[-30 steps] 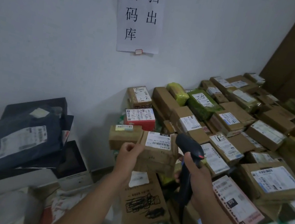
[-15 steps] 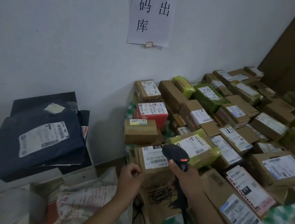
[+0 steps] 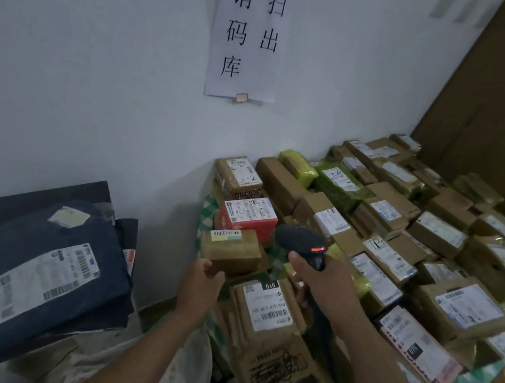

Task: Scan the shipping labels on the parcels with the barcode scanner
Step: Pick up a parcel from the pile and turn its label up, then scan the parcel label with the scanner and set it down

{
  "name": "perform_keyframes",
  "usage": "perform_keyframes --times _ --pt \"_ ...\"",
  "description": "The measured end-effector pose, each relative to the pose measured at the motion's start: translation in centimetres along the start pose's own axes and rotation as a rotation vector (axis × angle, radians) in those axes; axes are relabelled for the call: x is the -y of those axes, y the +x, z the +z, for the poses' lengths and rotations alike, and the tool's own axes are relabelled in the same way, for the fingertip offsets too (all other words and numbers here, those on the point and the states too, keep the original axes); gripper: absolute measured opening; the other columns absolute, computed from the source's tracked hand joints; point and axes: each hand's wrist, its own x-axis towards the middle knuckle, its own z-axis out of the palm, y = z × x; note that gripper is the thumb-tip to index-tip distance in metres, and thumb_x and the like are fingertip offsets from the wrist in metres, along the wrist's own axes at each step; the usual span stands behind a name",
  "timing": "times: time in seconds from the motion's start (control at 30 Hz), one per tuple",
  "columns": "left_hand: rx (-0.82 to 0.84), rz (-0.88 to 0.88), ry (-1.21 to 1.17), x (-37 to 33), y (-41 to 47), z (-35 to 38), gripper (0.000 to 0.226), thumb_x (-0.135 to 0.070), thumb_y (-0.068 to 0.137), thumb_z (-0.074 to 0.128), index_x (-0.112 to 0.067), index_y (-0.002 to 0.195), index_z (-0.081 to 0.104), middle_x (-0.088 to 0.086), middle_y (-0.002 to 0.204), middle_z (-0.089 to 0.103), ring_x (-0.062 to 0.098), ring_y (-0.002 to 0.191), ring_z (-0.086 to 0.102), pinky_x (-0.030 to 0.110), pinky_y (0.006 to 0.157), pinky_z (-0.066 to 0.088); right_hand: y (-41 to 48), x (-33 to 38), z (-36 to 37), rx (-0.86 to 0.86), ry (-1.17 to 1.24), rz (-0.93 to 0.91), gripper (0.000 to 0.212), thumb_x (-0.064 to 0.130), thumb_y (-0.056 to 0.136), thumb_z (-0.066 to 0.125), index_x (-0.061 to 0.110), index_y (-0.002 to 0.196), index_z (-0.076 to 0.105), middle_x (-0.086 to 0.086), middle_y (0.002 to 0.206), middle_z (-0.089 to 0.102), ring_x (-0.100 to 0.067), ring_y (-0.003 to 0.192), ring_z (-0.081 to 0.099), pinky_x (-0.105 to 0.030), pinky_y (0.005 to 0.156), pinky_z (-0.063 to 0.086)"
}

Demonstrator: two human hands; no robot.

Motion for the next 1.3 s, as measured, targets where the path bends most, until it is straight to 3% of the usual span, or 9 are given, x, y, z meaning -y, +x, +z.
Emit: perform_keyframes --times 0.17,0.37,0.47,0.6,0.8,0.9,1.03,1.17,1.3 --pt "0.002 0.069 0.256 -0.7 4.4 -0.1 0.066 -0.027 0.082 0.077 -0.015 0.138 0.044 0.007 0.134 0.051 0.024 0.123 0.05 0.041 0.104 0.047 3.7 1.3 0.3 0.114 0.008 0.009 0.04 0.041 0.09 0.065 0.004 0.075 0.065 -0.009 0.055 0.065 -0.016 0.044 0.058 -0.024 0.049 0.05" --pt "0.203 0.041 0.457 -2.0 8.8 -1.0 0.105 -0.044 0.067 0.083 -0.01 0.147 0.024 0.011 0.15 0.032 0.028 0.137 0.034 0.045 0.11 0.04 7.5 0.5 1.3 0.247 0.004 0.012 0.035 0.039 0.09 0.066 0.005 0.08 0.063 -0.004 0.056 0.065 -0.015 0.046 0.06 -0.027 0.054 0.051" --pt "0.304 0.025 0.404 -3.3 9.1 -1.6 0.104 -0.03 0.069 0.085 -0.009 0.148 0.021 0.007 0.146 0.034 0.023 0.134 0.037 0.031 0.105 0.044 8.9 -0.2 1.3 0.281 0.033 0.017 0.033 0.039 0.088 0.067 0.008 0.079 0.061 -0.002 0.056 0.064 -0.017 0.049 0.061 -0.027 0.054 0.05" --pt "0.304 0.1 0.45 -4.4 8.0 -1.8 0.075 -0.014 0.072 0.084 -0.016 0.13 0.036 -0.01 0.112 0.042 0.011 0.112 0.045 0.001 0.073 0.04 10.5 -1.3 0.5 0.319 0.089 0.074 0.038 0.04 0.088 0.067 0.003 0.079 0.065 -0.009 0.063 0.066 -0.017 0.049 0.061 -0.027 0.054 0.05" --pt "0.13 0.082 0.269 -3.9 5.9 -2.0 0.085 -0.026 0.059 0.092 -0.028 0.125 0.039 -0.012 0.113 0.039 0.003 0.105 0.044 0.005 0.071 0.037 12.0 -1.9 -0.6 0.346 0.241 0.141 0.036 0.037 0.088 0.066 0.001 0.085 0.066 -0.007 0.057 0.066 -0.017 0.045 0.06 -0.024 0.048 0.049" --pt "0.1 0.099 0.109 -4.8 4.8 -2.3 0.09 -0.034 0.047 0.089 -0.05 0.118 0.035 -0.007 0.128 0.042 0.01 0.117 0.047 0.021 0.089 0.05 11.9 -1.5 -0.9 0.362 0.343 0.159 0.026 0.032 0.09 0.066 0.007 0.097 0.065 -0.009 0.063 0.07 -0.014 0.045 0.062 -0.022 0.044 0.048" --pt "0.206 0.08 -0.103 -7.0 3.3 -2.2 0.094 -0.012 0.063 0.09 -0.042 0.13 0.032 -0.011 0.127 0.047 0.011 0.113 0.053 0.019 0.073 0.056 11.3 -1.6 -1.4 0.376 0.411 0.151 0.028 0.032 0.089 0.065 0.007 0.101 0.063 -0.016 0.066 0.07 -0.022 0.052 0.064 -0.027 0.051 0.052" --pt "0.181 0.093 -0.194 -7.6 2.7 -2.0 0.088 -0.02 0.078 0.08 -0.05 0.138 0.023 -0.023 0.123 0.044 0.0 0.102 0.051 0.013 0.063 0.053 10.7 -1.3 -2.1 0.328 0.458 0.138 0.027 0.028 0.088 0.066 0.004 0.099 0.062 -0.016 0.065 0.069 -0.032 0.062 0.063 -0.035 0.059 0.054" --pt "0.065 0.022 -0.293 -7.7 2.7 -2.5 0.099 -0.02 0.069 0.086 -0.044 0.144 0.027 -0.01 0.132 0.047 0.007 0.099 0.053 0.015 0.059 0.052 9.7 -0.4 -2.3 0.324 0.41 0.074 0.023 0.03 0.089 0.066 0.009 0.099 0.063 -0.01 0.064 0.069 -0.026 0.058 0.063 -0.031 0.056 0.053"
